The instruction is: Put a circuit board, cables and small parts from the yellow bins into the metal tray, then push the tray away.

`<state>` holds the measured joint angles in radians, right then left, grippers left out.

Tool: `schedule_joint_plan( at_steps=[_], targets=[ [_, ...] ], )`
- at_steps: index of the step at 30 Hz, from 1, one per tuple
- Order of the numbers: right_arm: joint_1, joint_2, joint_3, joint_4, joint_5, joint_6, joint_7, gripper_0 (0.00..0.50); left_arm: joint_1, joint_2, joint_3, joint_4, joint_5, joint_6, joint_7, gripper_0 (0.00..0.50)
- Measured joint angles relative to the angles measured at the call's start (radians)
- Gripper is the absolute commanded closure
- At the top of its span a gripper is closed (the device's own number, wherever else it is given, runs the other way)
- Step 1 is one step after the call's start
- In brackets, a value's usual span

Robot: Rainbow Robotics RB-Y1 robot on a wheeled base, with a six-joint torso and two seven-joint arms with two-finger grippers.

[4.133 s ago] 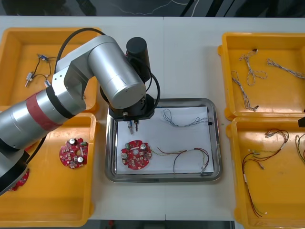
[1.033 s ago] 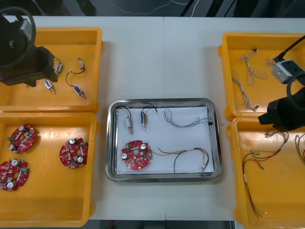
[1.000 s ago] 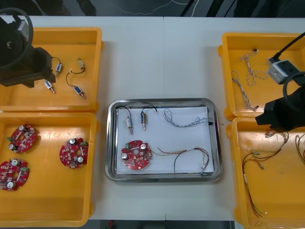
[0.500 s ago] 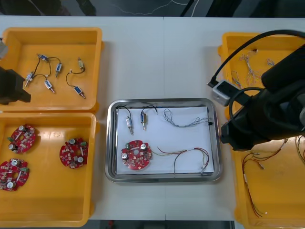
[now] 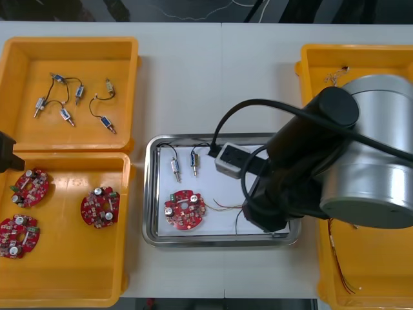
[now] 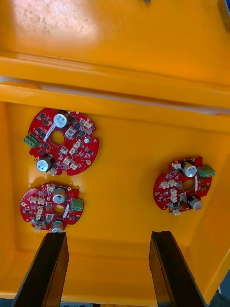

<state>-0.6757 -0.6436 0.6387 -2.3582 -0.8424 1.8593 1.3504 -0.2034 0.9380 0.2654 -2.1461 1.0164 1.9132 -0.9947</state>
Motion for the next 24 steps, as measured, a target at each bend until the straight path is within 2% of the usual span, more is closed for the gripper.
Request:
schedule_joint_plan(
  at_steps=[6, 15, 20, 24],
  targets=[
    [-0.048, 0.058, 0.151, 0.061, 0.073, -0.046, 0.000, 0.000, 0.028, -0.001, 0.010, -0.021, -0.004, 0.000, 0.000, 0.000],
    [-0.102, 0.112, 0.305, 0.132, 0.112, -0.088, 0.011, 0.000, 0.030, -0.009, 0.011, -0.023, -0.034, 0.000, 0.000, 0.000],
    [-0.111, 0.113, 0.352, 0.134, 0.146, -0.092, 0.178, 0.000, 0.030, -0.009, 0.011, -0.023, -0.035, 0.000, 0.000, 0.000],
    [-0.111, 0.113, 0.367, 0.134, 0.150, -0.092, 0.207, 0.000, 0.030, -0.009, 0.011, -0.023, -0.035, 0.000, 0.000, 0.000]
  ],
)
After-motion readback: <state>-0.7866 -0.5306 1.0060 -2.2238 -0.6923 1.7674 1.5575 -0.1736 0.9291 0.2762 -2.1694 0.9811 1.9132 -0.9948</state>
